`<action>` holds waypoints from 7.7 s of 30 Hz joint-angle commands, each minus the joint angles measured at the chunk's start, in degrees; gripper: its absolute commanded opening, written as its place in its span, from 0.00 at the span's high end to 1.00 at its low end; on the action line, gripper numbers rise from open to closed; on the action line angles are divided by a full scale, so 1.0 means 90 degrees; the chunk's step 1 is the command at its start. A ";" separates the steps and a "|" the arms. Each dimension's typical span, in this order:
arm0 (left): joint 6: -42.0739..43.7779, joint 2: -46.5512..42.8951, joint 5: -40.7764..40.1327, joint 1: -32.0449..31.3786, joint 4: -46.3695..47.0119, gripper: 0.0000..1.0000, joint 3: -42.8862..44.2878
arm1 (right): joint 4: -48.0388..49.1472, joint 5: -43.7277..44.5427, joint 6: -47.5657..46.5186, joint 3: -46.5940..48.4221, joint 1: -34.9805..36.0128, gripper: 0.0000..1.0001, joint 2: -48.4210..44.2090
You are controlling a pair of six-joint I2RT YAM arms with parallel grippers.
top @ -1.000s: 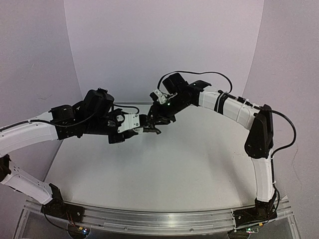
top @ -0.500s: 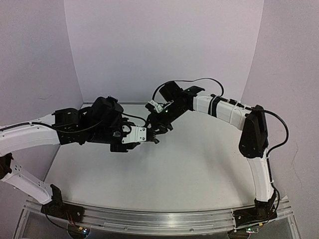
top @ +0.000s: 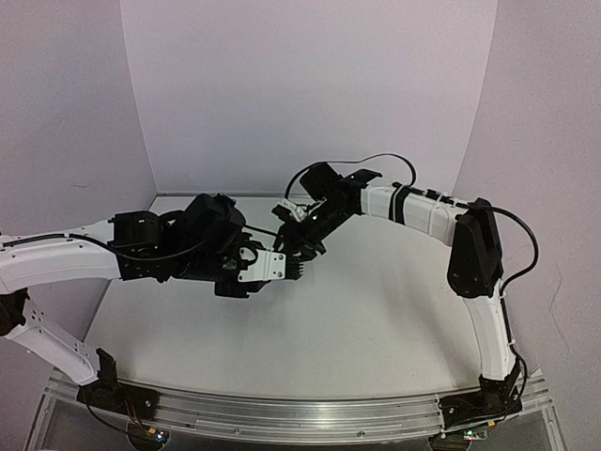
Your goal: Install the water faucets
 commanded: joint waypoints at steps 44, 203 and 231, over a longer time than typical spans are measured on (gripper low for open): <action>-1.1754 -0.0665 0.7207 0.4142 0.6292 1.00 -0.0791 | 0.5249 0.2664 -0.5506 -0.5578 -0.0743 0.02 -0.5269; -1.0214 -0.1524 0.7417 0.4522 0.6386 1.00 -0.2075 | 0.8974 -0.1911 0.6958 -0.3500 -0.0999 0.95 -0.1104; -1.1671 -0.0991 0.6567 0.4966 0.5482 1.00 -0.1573 | 0.7676 0.2742 -0.8286 -0.7645 0.0910 0.03 -0.6041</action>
